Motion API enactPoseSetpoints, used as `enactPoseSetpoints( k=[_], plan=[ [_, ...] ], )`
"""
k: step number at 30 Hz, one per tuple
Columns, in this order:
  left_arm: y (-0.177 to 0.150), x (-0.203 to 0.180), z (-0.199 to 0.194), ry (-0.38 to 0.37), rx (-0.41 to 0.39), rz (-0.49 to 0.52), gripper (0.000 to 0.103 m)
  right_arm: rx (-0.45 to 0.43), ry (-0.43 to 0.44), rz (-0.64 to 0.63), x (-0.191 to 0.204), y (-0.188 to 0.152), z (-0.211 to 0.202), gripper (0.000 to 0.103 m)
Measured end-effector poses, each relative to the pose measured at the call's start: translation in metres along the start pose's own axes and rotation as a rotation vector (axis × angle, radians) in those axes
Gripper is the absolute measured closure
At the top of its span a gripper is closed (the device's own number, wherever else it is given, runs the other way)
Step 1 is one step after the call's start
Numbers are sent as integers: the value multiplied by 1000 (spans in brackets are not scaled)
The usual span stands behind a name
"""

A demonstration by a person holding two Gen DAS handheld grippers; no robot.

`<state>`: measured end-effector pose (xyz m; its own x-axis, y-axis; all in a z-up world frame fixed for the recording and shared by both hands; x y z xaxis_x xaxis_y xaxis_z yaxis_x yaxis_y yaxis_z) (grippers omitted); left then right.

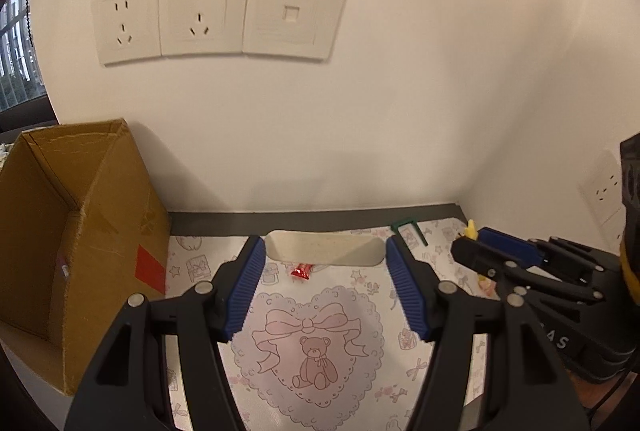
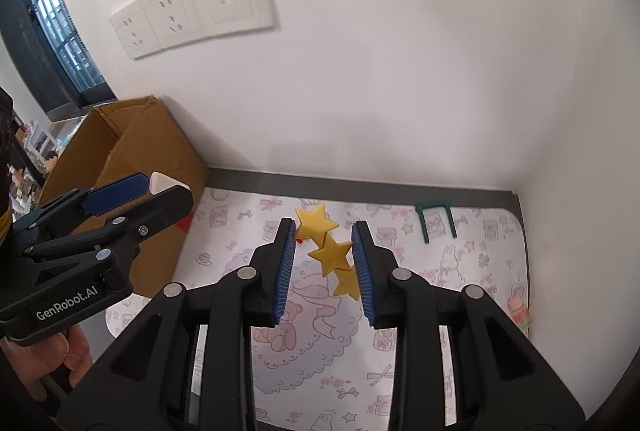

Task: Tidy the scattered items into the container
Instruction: 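Carry the white bar and star strip with both tools over the box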

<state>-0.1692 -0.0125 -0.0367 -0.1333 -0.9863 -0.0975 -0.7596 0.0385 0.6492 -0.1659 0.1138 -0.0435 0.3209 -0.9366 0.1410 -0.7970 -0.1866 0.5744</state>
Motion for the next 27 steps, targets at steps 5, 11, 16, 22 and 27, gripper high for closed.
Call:
enactPoseSetpoints(
  k=[5,11,16,22,27],
  plan=[
    [6,13,-10,15,-17,-20,42,-19,23,-33,18,13,-5,73],
    [11,44,-28,45,-36,-49,42,-29,57,-79,51,27,-3,73],
    [12,77,-40,79,-48,-95,42,-34,92,-119,85,38,3,73],
    [11,119,-55,127,-62,-137,42,-44,137,-165,130,51,10,73],
    [6,155,-65,169,-68,-180,42,-42,180,-211,175,56,17,73]
  ],
)
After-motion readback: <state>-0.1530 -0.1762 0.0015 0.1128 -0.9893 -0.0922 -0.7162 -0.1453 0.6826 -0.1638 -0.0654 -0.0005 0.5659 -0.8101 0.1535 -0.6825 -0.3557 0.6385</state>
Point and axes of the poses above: each gripper's, at about its wrist camera, not at the fingertips, and z roughly the way its jaws point, x to its left, y to its top, the point moved 6 cm from there along z, roughly the way its jaws point, and after that the axes turned 7 degrees about z, right-handed, at the moved point
